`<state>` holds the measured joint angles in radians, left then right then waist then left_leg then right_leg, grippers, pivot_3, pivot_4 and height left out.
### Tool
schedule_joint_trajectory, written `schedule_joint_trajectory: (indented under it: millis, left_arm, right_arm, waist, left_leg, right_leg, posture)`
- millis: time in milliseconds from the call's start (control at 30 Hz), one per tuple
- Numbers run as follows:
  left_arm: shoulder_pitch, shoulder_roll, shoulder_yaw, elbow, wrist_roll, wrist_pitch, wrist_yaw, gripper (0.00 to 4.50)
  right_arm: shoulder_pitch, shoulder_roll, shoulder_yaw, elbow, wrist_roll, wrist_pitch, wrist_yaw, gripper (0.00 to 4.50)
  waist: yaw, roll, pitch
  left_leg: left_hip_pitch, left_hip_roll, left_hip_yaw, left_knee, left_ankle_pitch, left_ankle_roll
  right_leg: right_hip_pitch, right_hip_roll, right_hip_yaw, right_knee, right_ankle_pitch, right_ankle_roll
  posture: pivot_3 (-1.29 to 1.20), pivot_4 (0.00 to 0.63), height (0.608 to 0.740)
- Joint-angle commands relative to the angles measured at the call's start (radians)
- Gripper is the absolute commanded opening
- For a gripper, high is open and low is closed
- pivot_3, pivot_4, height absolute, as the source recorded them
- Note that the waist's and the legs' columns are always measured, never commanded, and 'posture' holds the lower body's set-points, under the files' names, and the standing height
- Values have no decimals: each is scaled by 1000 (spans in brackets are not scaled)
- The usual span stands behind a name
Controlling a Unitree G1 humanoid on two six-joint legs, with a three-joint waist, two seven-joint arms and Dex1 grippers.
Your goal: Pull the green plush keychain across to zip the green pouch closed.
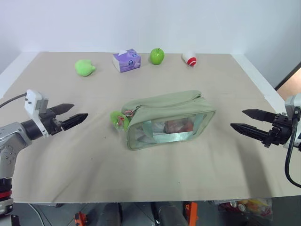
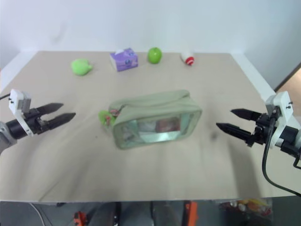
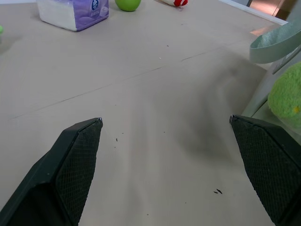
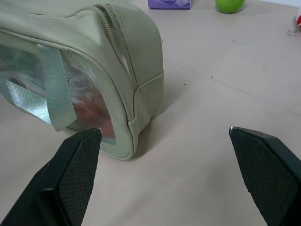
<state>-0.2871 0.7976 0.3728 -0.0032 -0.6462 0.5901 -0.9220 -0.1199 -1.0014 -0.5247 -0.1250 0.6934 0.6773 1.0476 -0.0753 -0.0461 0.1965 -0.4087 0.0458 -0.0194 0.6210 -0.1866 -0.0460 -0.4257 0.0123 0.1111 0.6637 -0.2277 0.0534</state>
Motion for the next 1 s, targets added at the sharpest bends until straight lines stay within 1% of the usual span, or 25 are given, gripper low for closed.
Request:
schedule_joint_trajectory:
  millis: [33,133,300,433,533,667,733,800,900,1000]
  left_arm:
    - [1,33,24,-60,-39,22,-36,4485]
    - [-30,48,26,-115,-97,54,-70,4485]
    - [-115,47,29,-126,-159,90,-72,4485]
    - [-168,50,9,-145,-195,104,-90,4485]
    - [-216,57,-17,-168,-212,110,-112,4485]
    - [-259,46,-50,-158,-188,95,-119,4485]
    - [-288,29,-71,-155,-185,85,-125,4485]
    - [-298,16,-83,-159,-186,79,-120,4485]
    - [-293,7,-84,-166,-185,75,-112,4485]
    - [-253,3,-60,-179,-194,73,-97,4485]
  right_arm:
    - [-63,-33,27,-9,-7,-21,12,4500]
    - [-181,-65,82,-24,-2,-31,36,4500]
    - [-380,-100,153,-17,30,-14,94,4500]
    - [-513,-129,259,-37,25,-33,199,4500]
    - [-626,-137,374,-49,3,-62,314,4500]
    - [-719,-120,479,-34,-46,-106,411,4500]
    - [-784,-79,571,-35,-93,-144,469,4500]
    - [-832,-40,634,-15,-131,-166,504,4500]
    - [-853,-14,674,17,-175,-197,529,4500]
    - [-862,18,718,53,-226,-248,546,4500]
  waist:
    - [0,0,0]
    - [-8,2,1]
    - [-5,2,1]
    - [-5,2,1]
    - [-4,3,2]
    - [-2,3,2]
    - [-3,3,2]
    - [-4,3,2]
    - [0,3,2]
    - [-1,3,2]
  left_leg:
    - [0,0,0,0,0,0]
    - [0,0,2,0,0,0]
    - [1,1,1,1,0,0]
    - [0,1,1,0,0,0]
    - [-2,1,1,-1,-1,-1]
    - [-7,1,0,-1,-1,-1]
    - [-9,1,0,-1,-1,-1]
    - [-13,1,0,1,-1,-1]
    - [-14,2,-1,3,-1,-1]
    - [-16,1,-1,5,-1,-1]
  right_leg:
    - [0,0,0,0,0,0]
    - [-1,0,1,0,1,0]
    - [-1,0,0,0,1,0]
    - [-1,0,0,0,0,-1]
    - [-3,0,-1,0,-1,0]
    - [-10,0,-2,1,1,3]
    - [-11,0,-2,1,1,3]
    - [-14,1,-2,2,3,3]
    - [-15,1,-3,3,3,3]
    - [-15,0,-3,3,3,3]
  posture:
    - [0,150,740]
    - [0,150,740]
    - [0,150,740]
    - [0,150,740]
    - [0,150,740]
    - [0,150,740]
    - [0,150,740]
    - [0,150,740]
    - [0,150,740]
    - [0,150,740]
